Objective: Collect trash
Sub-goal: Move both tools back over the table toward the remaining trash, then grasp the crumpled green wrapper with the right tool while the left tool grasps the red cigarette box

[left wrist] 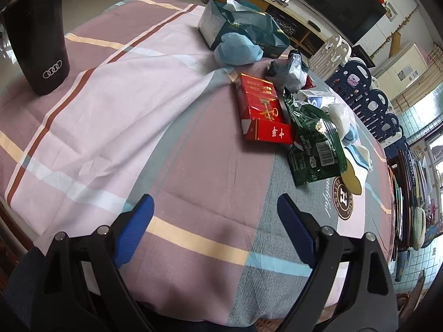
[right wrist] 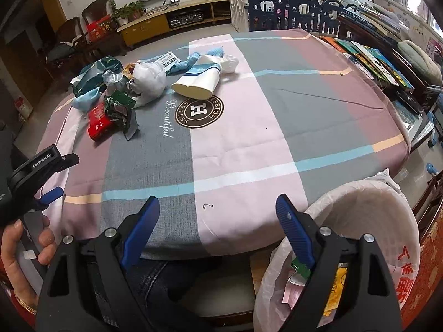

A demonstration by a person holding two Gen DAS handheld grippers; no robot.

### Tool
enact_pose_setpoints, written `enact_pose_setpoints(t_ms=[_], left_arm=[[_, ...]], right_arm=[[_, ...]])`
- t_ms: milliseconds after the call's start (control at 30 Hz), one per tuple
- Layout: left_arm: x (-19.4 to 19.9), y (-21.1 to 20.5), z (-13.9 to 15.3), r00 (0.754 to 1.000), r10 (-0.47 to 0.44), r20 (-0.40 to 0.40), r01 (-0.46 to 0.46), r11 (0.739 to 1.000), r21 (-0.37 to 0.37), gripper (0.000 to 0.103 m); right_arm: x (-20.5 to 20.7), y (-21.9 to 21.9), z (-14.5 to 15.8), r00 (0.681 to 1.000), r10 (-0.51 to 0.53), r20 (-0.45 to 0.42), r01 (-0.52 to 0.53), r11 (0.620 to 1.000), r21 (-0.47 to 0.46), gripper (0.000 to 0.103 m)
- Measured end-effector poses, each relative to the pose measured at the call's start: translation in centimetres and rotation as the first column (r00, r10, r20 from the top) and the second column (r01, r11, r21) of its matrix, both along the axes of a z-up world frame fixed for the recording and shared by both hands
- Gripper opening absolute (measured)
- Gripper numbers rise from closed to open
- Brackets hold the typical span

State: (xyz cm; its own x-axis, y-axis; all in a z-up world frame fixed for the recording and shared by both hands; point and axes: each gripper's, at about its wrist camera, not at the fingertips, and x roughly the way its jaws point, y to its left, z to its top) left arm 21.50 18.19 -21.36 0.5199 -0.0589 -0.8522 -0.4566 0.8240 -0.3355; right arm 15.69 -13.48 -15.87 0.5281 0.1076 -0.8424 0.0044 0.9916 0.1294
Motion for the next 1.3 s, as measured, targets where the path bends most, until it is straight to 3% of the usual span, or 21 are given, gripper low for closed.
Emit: enact_pose_setpoints(t_ms=[300, 400, 667, 800, 867, 900, 933, 1000, 1133, 1300], left_arm=[[-1.2, 1.3, 0.6, 0.994, 0.092, 0.05, -0.092, 0.996, -0.008, 0.09], [-1.9, 2.1, 0.8, 0.985, 0.161, 0.069, -0.161, 0.987, -0.002, 0.09], [-4.0, 4.3, 1.0, 0.932, 0.349, 0.093, -0.351, 0.936, 0.002, 0.09], [-4.0, 4.6, 0.8, 0.932, 0.354, 0.08, -0.355, 0.935, -0.003, 0.09], [-3.9, 4.6, 0.7, 0.932, 0.354, 0.073, -0.355, 0.935, 0.001, 0.09], [-3.9, 4.7, 0.7, 0.932, 0.356, 0.07, -0.357, 0.934, 0.001, 0.09], [-4.0, 4.7, 0.7, 0.929, 0.363, 0.071, -0.364, 0.931, 0.002, 0.09], [-4.7, 5.0, 0.9, 0.913, 0.397, 0.093, -0.398, 0.917, -0.001, 0.09], [-5.6, 5.9, 0.8, 0.885, 0.452, 0.11, -0.451, 0.892, -0.035, 0.09], [-5.7, 6.2, 0.5, 0.883, 0.457, 0.104, -0.453, 0.89, -0.059, 0.09]], right_arm=[[4.9, 1.9, 0.7, 0.999, -0.034, 0.027, 0.033, 0.999, 0.034, 0.084], [7.3, 4.2, 1.0, 0.998, 0.028, 0.062, -0.033, 0.996, 0.088, 0.084], [14.4, 12.5, 0.4, 0.975, 0.182, 0.123, -0.182, 0.983, -0.012, 0.084], [17.5, 14.2, -2.3, 0.974, 0.221, 0.057, -0.219, 0.975, -0.039, 0.084], [17.5, 14.3, -3.0, 0.967, 0.251, 0.051, -0.251, 0.968, 0.0, 0.072], [17.3, 14.2, -3.4, 0.962, 0.271, 0.043, -0.272, 0.962, 0.027, 0.044], [17.2, 14.2, -3.7, 0.956, 0.292, 0.024, -0.293, 0.954, 0.06, 0.025], [16.6, 14.1, -4.2, 0.95, 0.312, 0.017, -0.311, 0.942, 0.128, 0.013], [14.1, 13.9, -3.8, 0.937, 0.349, 0.012, -0.344, 0.917, 0.202, 0.008], [9.9, 11.6, -2.4, 0.926, 0.376, 0.019, -0.368, 0.892, 0.263, 0.008]])
